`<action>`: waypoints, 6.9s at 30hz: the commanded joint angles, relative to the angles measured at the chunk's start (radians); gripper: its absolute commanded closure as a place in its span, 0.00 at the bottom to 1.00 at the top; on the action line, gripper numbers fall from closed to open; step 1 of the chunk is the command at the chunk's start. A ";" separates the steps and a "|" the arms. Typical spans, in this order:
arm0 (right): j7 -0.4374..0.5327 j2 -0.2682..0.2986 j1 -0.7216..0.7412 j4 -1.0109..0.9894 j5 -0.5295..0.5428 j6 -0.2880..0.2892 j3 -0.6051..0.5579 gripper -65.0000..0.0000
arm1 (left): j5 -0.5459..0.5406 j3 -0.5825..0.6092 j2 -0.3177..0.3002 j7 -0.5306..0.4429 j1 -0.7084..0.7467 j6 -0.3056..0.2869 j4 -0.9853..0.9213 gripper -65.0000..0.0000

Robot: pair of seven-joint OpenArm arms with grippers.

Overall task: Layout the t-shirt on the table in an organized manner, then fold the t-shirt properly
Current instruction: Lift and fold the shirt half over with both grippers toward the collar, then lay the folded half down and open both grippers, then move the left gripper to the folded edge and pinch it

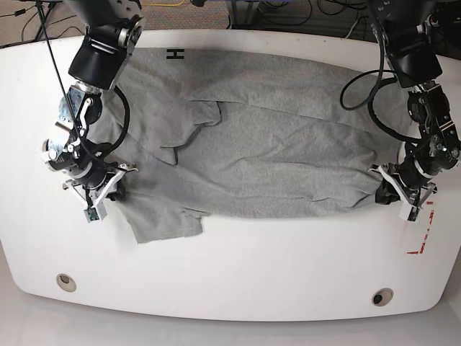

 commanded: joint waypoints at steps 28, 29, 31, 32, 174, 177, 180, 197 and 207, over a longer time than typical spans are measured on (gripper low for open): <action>-0.268 0.012 -0.331 0.533 0.016 -0.001 0.010 0.95 | -0.016 -0.058 -0.089 -0.026 0.067 -0.001 0.020 1.00; -0.268 0.012 -0.347 0.532 0.016 -0.001 0.010 0.95 | -0.016 -0.056 -0.095 -0.028 0.078 -0.001 0.020 1.00; -0.268 0.003 -0.370 0.532 0.016 -0.001 0.010 0.95 | -0.016 -0.056 -0.095 -0.028 0.087 -0.001 0.018 1.00; -0.268 -0.009 -0.383 0.532 0.016 -0.001 0.010 0.95 | -0.016 -0.056 -0.095 -0.029 0.091 -0.001 0.017 1.00; 0.163 0.084 -0.140 -0.252 0.126 -0.001 0.003 0.82 | -0.149 -0.005 -0.060 0.181 -0.011 -0.001 -0.154 0.47; 0.163 0.084 -0.140 -0.252 0.130 -0.001 0.005 0.82 | -0.149 -0.005 -0.060 0.181 -0.011 -0.001 -0.154 0.60; 0.163 0.084 -0.140 -0.252 0.131 -0.001 0.006 0.82 | -0.148 -0.005 -0.060 0.181 -0.010 -0.001 -0.154 0.67; 0.163 0.086 -0.140 -0.252 0.131 -0.001 0.008 0.82 | -0.105 -0.038 -0.063 0.178 0.009 -0.001 -0.146 0.99; 0.163 0.086 -0.140 -0.252 0.131 -0.001 0.008 0.82 | -0.105 -0.068 -0.063 0.183 0.009 -0.001 -0.002 0.99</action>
